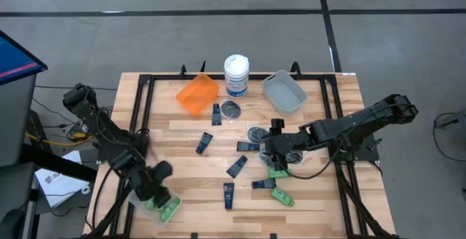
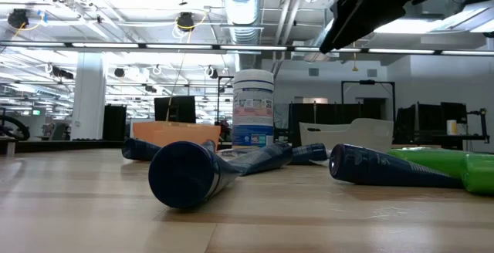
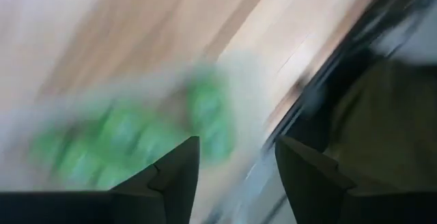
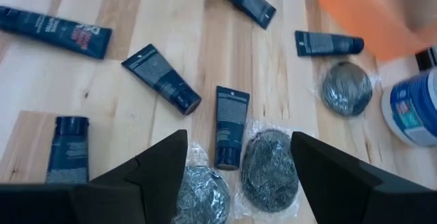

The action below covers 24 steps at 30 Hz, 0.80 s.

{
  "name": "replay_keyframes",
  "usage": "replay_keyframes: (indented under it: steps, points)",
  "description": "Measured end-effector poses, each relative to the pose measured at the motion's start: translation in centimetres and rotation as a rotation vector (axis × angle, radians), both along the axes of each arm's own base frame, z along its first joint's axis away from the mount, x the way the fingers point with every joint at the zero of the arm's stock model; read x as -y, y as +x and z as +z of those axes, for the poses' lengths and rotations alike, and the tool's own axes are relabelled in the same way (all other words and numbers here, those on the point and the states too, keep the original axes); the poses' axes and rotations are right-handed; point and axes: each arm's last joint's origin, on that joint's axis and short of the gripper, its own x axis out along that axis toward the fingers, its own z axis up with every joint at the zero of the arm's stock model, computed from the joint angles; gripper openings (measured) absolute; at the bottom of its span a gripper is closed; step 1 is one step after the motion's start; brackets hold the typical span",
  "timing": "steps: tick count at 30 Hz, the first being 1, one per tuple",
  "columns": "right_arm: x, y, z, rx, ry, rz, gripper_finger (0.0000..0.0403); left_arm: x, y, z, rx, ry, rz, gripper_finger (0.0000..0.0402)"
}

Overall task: Pick & Place Travel size toiletries
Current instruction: Put the shampoo into the white bin

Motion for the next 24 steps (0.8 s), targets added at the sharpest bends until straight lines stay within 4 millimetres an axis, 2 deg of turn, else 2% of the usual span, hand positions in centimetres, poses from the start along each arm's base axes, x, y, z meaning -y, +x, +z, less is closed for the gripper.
replay_keyframes:
  steps: [4, 8, 11, 16, 24]
  points:
    - [0.5, -0.2, -0.5, -0.045, 0.036, -0.077, 0.0254, -1.0, 2.3, 1.7, 0.337, 0.119, -0.008, 0.0189]
    - [0.3, -0.9, -1.7, -0.154, 0.08, -0.184, 0.0254, -2.1, 4.4, 3.3, 0.629, 0.385, -0.113, 0.0189]
    - [-0.5, -1.4, -2.8, -0.244, 0.091, -0.244, 0.0254, -3.0, 5.6, 4.3, 0.755, 0.582, -0.176, 0.0189]
    - [-2.8, -2.4, -5.3, -0.426, 0.059, -0.258, 0.0255, -4.4, 6.7, 4.7, 0.798, 0.767, -0.253, 0.0189]
    - [-6.6, -3.0, -8.6, -0.598, 0.058, -0.157, 0.0255, -5.1, 7.1, 4.7, 0.79, 0.826, -0.271, 0.0189]
